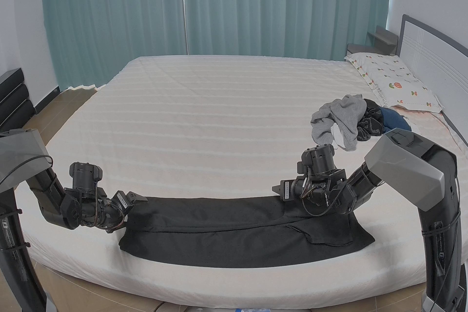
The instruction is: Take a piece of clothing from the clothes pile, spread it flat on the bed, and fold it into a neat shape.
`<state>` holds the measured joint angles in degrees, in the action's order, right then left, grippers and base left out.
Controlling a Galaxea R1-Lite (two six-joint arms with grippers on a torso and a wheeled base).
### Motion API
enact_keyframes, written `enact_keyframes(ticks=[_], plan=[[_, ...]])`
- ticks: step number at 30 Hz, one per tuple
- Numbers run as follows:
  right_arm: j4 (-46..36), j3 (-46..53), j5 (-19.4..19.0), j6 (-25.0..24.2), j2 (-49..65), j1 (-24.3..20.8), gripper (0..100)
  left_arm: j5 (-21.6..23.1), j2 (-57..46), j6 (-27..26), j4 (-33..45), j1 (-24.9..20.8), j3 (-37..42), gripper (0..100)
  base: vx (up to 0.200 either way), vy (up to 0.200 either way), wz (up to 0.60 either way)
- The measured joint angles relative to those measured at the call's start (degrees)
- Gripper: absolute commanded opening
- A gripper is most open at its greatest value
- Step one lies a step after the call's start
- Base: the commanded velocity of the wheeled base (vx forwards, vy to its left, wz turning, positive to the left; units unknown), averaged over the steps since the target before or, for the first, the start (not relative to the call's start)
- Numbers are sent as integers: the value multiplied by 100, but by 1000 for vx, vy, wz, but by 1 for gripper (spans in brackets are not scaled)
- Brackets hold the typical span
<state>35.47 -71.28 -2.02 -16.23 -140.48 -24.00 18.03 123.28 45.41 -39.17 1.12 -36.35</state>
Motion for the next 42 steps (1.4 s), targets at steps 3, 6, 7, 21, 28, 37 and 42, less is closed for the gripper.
enact_keyframes(ticks=[3, 6, 7, 21, 28, 37, 42], plan=[[46, 9, -60, -246, 85, 85, 100, -2, -2, 0, 0, 0, 5, 100, 0, 0, 0], [55, 129, -344, -492, 254, 323, 100, 0, -5, 0, 0, 0, 5, 100, 0, 0, 0], [57, 162, -400, -507, 276, 364, 100, 0, -5, 0, 0, 0, 5, 100, 0, 0, 0], [141, 918, -1328, -646, 656, 1398, 100, 0, -13, 0, 0, 0, 11, 100, 0, 0, 0], [144, 942, -1429, -638, 532, 1510, 0, 2, -13, 0, -2, 0, 16, 100, 0, 0, 0], [150, 877, -1423, -627, 305, 1536, 0, 0, -13, 0, 0, 0, 13, 100, 0, 0, 0], [156, 847, -1423, -627, 283, 1615, 0, 0, -16, 0, 0, 0, 16, 100, 0, 0, 0]])
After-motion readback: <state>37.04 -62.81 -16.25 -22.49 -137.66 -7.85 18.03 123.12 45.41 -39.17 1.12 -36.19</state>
